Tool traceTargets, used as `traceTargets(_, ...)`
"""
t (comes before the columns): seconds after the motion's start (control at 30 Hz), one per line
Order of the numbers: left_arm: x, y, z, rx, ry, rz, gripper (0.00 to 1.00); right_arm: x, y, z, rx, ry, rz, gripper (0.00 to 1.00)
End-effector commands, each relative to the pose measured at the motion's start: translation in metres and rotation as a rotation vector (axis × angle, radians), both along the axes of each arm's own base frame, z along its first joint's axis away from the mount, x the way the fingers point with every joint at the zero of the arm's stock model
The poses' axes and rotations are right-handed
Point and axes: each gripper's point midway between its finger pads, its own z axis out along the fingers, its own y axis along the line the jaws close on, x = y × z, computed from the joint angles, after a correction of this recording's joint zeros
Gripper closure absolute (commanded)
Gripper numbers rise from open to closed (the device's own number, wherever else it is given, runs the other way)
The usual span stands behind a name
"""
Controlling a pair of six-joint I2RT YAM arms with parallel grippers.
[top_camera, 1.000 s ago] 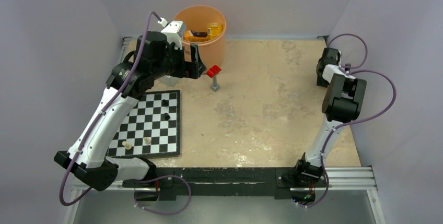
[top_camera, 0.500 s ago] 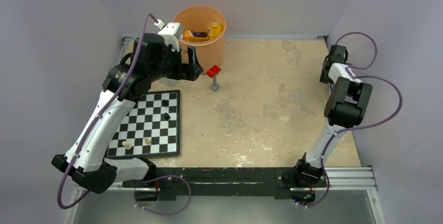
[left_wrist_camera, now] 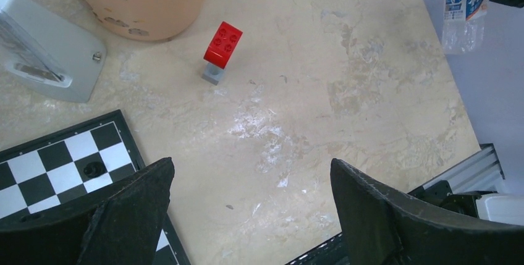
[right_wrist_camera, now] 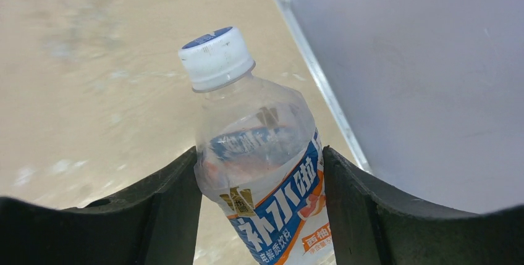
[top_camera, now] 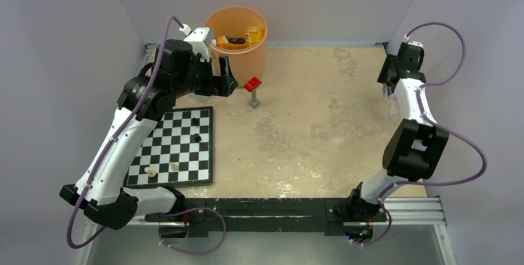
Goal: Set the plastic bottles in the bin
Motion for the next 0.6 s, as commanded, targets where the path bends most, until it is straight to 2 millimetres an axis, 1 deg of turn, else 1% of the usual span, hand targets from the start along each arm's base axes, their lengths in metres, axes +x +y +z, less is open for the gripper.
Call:
traceTargets(0.0, 0.001, -0.022, 0.019, -0.076, 0.002, -0.080, 0.00, -0.006, 0.069, 0.065, 0.111, -0.169, 0.195, 0.56)
traceTargets(0.03, 0.003, -0.026, 0.021, -0.084, 0.008, -0.090, 0.00, -0.010, 0.088, 0.074, 0.114, -0.195, 0.246, 0.56)
traceTargets(0.07, 0.005, -0.030, 0.025, -0.099, 0.016, -0.094, 0.00, -0.015, 0.104, 0.091, 0.107, -0.237, 0.293, 0.55)
traceTargets(0.13, 0.006, -0.041, 0.036, -0.131, 0.032, -0.128, 0.00, -0.022, 0.146, 0.105, 0.123, -0.270, 0.406, 0.54)
traceTargets(0.17, 0.008, -0.047, 0.043, -0.149, 0.035, -0.149, 0.00, -0.027, 0.162, 0.110, 0.122, -0.277, 0.450, 0.53)
traceTargets(0.23, 0.012, -0.058, 0.057, -0.190, 0.038, -0.178, 0.00, -0.037, 0.204, 0.122, 0.140, -0.305, 0.571, 0.52)
traceTargets(0.33, 0.021, -0.073, 0.074, -0.267, 0.033, -0.197, 0.00, -0.057, 0.257, 0.137, 0.212, -0.361, 0.732, 0.52)
traceTargets(0.37, 0.023, -0.077, 0.079, -0.292, 0.034, -0.203, 0.00, -0.065, 0.273, 0.142, 0.246, -0.385, 0.778, 0.53)
traceTargets(0.4, 0.028, -0.082, 0.079, -0.308, 0.046, -0.207, 0.00, -0.074, 0.290, 0.147, 0.277, -0.409, 0.826, 0.55)
traceTargets(0.47, 0.032, -0.092, 0.082, -0.343, 0.062, -0.228, 0.00, -0.088, 0.313, 0.152, 0.313, -0.421, 0.879, 0.55)
traceTargets(0.53, 0.032, -0.111, 0.082, -0.380, 0.071, -0.303, 0.01, -0.099, 0.332, 0.151, 0.325, -0.409, 0.925, 0.56)
traceTargets(0.57, 0.035, -0.119, 0.078, -0.388, 0.086, -0.321, 0.02, -0.103, 0.340, 0.150, 0.327, -0.408, 0.946, 0.56)
